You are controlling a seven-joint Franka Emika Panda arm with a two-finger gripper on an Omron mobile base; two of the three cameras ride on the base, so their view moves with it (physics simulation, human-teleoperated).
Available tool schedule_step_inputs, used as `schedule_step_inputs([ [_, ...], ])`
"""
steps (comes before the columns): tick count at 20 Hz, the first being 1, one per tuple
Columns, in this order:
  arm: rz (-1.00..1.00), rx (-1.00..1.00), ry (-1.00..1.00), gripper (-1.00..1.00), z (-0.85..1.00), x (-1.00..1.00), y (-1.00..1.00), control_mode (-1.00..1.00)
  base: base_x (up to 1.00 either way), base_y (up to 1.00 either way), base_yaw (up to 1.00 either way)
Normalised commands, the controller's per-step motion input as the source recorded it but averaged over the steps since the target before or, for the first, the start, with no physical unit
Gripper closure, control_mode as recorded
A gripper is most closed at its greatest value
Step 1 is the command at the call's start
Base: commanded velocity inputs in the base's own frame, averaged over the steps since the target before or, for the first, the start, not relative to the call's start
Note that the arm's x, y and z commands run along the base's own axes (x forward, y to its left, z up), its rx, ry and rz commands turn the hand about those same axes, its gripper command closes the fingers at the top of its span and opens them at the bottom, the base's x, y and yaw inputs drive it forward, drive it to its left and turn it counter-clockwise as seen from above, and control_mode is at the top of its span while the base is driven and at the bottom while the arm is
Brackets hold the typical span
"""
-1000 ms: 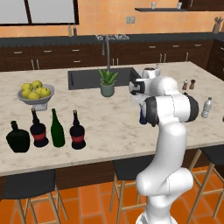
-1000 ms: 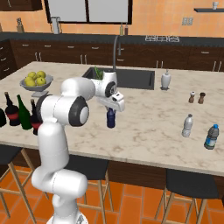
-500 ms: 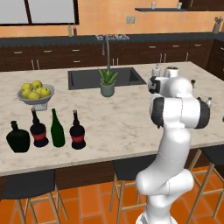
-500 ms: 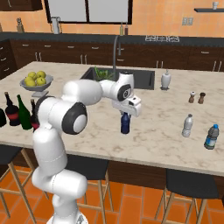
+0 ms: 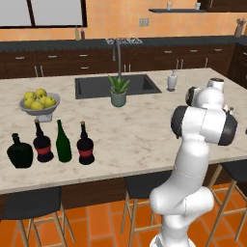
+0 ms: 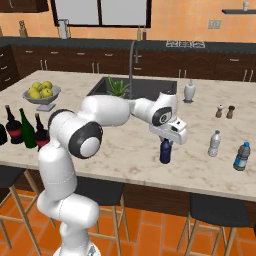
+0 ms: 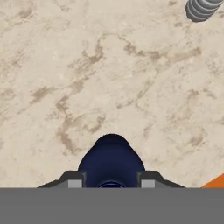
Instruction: Move the plastic bottles in the middle to the plastics group, and the glass bottles in the middle to the glass group.
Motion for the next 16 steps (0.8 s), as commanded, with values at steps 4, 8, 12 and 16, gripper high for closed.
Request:
schedule_step_inputs([
  [4,-0.06,0.0,0.0,1.0,0.0,0.01,-0.95,-1.0,0.0,0.0,0.0],
  [8,-0.09,0.0,0.02,1.0,0.0,0.26,-0.9,-1.0,0.0,0.0,0.0],
  [12,-0.08,0.0,0.0,1.0,0.0,0.32,-0.87,-1.0,0.0,0.0,0.0],
  [16,-0.04,0.0,0.0,1.0,0.0,0.33,-0.83,-1.0,0.0,0.0,0.0],
])
